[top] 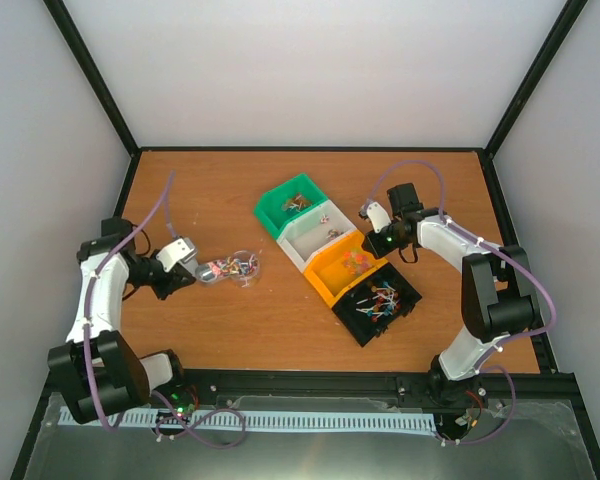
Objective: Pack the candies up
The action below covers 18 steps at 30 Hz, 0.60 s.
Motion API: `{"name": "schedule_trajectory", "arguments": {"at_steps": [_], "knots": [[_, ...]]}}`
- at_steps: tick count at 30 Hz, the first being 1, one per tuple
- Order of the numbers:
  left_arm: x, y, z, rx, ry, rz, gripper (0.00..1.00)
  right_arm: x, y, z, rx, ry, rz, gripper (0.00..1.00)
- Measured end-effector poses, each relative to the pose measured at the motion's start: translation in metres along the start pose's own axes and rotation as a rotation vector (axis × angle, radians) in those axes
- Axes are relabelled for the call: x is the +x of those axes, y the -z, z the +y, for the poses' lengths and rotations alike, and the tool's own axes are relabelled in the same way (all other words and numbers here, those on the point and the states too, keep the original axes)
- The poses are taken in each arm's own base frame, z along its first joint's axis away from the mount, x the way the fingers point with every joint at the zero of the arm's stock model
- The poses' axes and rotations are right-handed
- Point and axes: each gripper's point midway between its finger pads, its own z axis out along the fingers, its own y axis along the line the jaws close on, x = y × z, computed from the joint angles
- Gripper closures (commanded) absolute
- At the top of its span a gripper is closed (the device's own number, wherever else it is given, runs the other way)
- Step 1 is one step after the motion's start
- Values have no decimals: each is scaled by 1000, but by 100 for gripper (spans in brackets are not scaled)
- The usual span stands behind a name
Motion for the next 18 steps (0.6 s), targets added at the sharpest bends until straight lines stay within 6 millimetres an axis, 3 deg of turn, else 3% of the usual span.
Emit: {"name": "schedule_trajectory", "arguments": {"at_steps": [6,18], "knots": [[-2,-3,0,-4,-42,67,99,0,0,0,-3,0,-1,97],[-21,16,17,-64,-86,139,99,0,0,1,-4,2,-1,97]]}}
